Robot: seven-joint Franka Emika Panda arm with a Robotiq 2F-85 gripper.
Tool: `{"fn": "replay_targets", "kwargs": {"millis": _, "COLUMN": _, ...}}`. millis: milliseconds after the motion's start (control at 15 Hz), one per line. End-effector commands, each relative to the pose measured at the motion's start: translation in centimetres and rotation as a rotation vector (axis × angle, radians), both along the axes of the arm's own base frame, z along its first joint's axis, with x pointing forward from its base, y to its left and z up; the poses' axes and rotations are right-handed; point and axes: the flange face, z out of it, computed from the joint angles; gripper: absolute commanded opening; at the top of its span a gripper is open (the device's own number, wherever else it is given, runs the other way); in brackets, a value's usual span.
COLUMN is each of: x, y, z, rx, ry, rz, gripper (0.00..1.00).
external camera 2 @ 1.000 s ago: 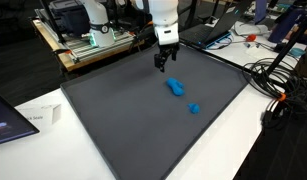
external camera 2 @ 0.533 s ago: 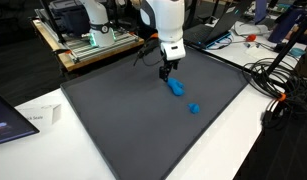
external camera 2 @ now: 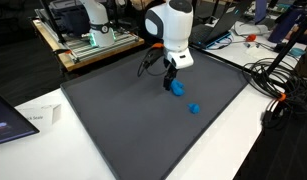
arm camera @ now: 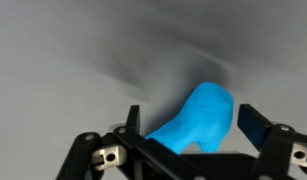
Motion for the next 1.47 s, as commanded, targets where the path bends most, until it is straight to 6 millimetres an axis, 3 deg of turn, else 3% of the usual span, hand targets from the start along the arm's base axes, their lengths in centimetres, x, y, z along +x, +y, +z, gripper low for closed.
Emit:
{"fn": "replay_targets", "kwargs": {"millis": 0, "x": 1.0, "y": 0.3, "z": -0.3, "rx": -0.017, "ry": 0.004, "rz": 0.131, "gripper": 1.00}}
{"fn": "replay_targets", "kwargs": {"millis": 600, "x": 2.5, "y": 2.1, "z": -0.8, "rx": -0.137, "ry": -0.047, "rz": 0.415, "gripper": 1.00}}
{"fn": "replay_targets", "kwargs": {"millis": 933, "x": 2.9, "y": 3.1, "z": -0.8, "rx": -0.178, "ry": -0.079, "rz": 0.485, "gripper": 1.00}}
{"fn": "replay_targets", "kwargs": {"millis": 1067, "x": 2.9, "y": 3.2, "z": -1.0, "rx": -0.158, "ry": -0.068, "rz": 0.486, "gripper": 0.72}}
{"fn": "replay_targets", "kwargs": {"millis": 1400, "x": 3.1, "y": 3.3, "z": -0.4, "rx": -0.126, "ry": -0.056, "rz": 0.469, "gripper": 0.39}}
